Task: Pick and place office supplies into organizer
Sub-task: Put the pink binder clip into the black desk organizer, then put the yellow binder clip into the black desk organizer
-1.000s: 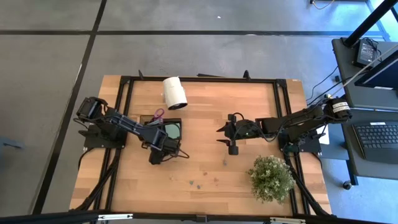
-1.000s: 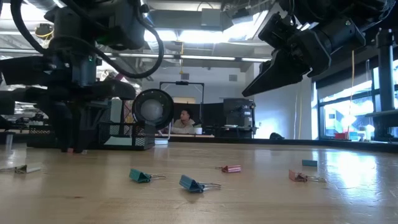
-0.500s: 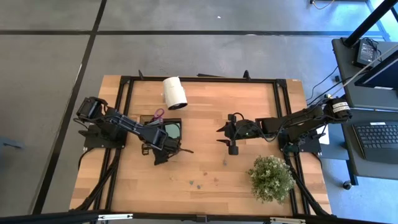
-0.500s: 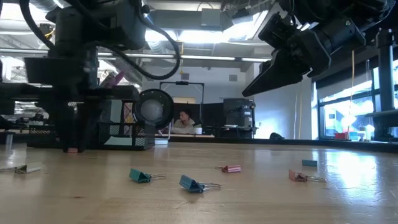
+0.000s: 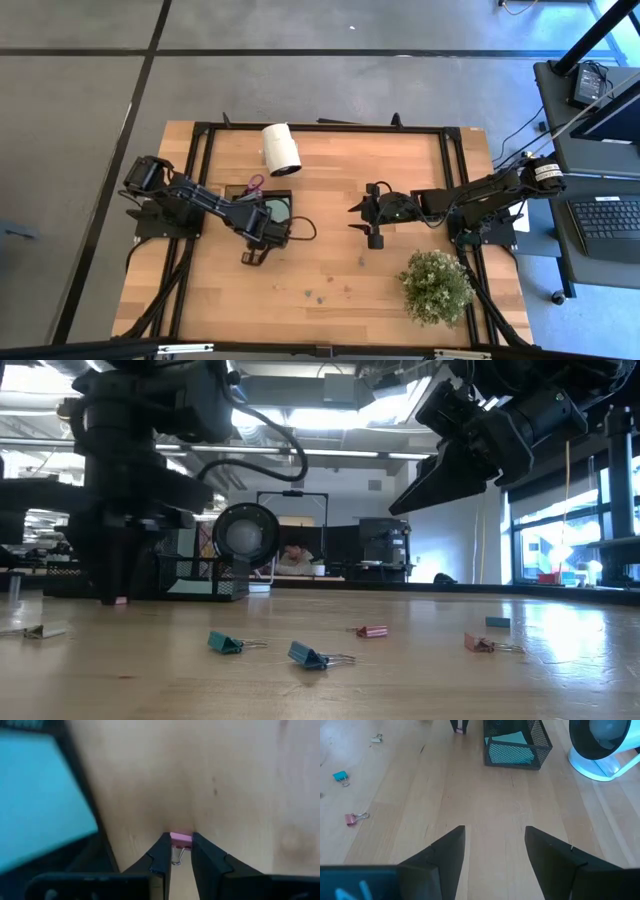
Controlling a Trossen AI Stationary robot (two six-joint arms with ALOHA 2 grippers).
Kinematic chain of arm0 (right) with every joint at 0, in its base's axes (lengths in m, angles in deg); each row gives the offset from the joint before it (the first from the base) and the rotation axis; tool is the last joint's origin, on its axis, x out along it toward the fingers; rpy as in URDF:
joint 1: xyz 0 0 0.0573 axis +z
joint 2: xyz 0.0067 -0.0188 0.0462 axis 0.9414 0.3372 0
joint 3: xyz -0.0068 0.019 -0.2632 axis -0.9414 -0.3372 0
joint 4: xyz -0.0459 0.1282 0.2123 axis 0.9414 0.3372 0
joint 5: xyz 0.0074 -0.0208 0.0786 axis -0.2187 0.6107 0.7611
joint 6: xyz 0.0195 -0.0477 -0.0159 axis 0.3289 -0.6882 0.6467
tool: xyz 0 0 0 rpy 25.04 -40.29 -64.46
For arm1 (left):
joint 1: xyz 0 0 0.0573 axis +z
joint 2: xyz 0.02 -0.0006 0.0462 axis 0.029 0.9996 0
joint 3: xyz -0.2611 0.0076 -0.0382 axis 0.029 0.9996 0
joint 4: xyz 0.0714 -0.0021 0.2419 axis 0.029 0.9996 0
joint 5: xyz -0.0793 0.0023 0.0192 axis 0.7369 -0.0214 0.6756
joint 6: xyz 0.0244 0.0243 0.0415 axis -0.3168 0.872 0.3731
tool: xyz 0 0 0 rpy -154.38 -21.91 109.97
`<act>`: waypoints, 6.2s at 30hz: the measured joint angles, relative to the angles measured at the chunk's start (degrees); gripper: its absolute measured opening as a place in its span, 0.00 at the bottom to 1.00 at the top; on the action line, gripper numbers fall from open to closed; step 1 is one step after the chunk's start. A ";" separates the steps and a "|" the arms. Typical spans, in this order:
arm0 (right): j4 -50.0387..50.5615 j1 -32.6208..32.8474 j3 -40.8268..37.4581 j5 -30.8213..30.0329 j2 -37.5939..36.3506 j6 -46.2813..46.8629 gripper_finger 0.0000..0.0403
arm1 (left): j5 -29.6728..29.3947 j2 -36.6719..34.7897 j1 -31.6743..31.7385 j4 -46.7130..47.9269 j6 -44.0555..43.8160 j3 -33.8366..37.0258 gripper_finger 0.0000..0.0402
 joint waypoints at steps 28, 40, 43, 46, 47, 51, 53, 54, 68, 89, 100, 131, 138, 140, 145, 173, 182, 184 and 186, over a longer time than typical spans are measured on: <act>0.44 -0.01 0.02 0.02 0.00 0.00 0.52 | -15.67 -17.05 0.18 9.76 -20.16 -0.20 0.13; 0.44 -0.01 0.00 0.02 0.00 0.02 0.52 | -17.85 -13.64 2.97 14.26 -24.05 2.72 0.13; 0.43 0.00 0.00 0.02 0.00 0.02 0.52 | -17.82 -13.64 3.85 14.24 -24.05 3.39 0.13; 0.44 0.01 0.00 0.02 0.00 0.02 0.52 | -17.87 -13.64 4.42 13.75 -23.34 3.39 0.13; 0.44 -0.01 0.00 0.01 0.00 0.00 0.52 | -17.87 -13.64 4.55 13.42 -22.88 3.39 0.13; 0.44 0.00 0.00 0.02 0.00 0.00 0.52 | -17.80 -13.64 5.07 13.10 -22.57 3.39 0.14; 0.44 0.01 0.00 0.00 0.00 0.00 0.52 | -17.20 -13.66 5.14 13.12 -22.56 3.39 0.15; 0.42 -0.01 0.00 0.02 0.00 0.00 0.52 | -17.00 -13.66 5.13 13.12 -22.57 3.39 0.16; 0.44 0.00 0.00 0.02 0.00 -0.02 0.52 | -16.62 -13.68 5.11 13.17 -22.04 3.39 0.25; 0.46 0.01 0.02 0.02 0.00 0.00 0.52 | 0.62 -13.84 -1.72 5.08 -7.68 -8.59 0.29; 0.46 0.00 0.00 0.02 0.00 0.15 0.52 | 0.80 -6.43 -11.25 -7.40 -10.78 -8.61 0.39; 0.09 0.01 0.01 0.02 0.02 3.25 0.52 | -1.59 15.41 -21.27 6.14 -34.58 -25.81 0.35; 0.07 0.01 0.00 0.02 0.02 3.02 0.52 | -1.79 15.41 -20.68 6.12 -33.57 -25.81 0.35; 0.07 0.01 0.00 0.02 0.02 3.02 0.52 | -1.78 15.41 -20.43 6.11 -33.58 -25.81 0.36; 0.07 0.01 0.00 0.02 0.02 3.02 0.52 | -0.87 15.41 -19.67 6.11 -32.55 -25.81 0.40; 0.46 0.01 0.00 0.02 0.04 3.02 0.52 | -2.50 16.02 -19.99 4.23 -30.02 -25.73 0.44; 0.48 0.01 0.00 0.02 0.04 2.99 0.52 | -1.25 19.70 -20.59 4.14 -29.47 -25.99 0.43; 0.48 0.01 0.02 0.02 0.04 3.00 0.52 | -1.28 19.76 -20.59 4.16 -29.47 -25.94 0.43; 0.48 0.01 0.00 0.02 0.04 3.02 0.52 | -1.28 19.80 -20.59 4.16 -29.47 -25.94 0.43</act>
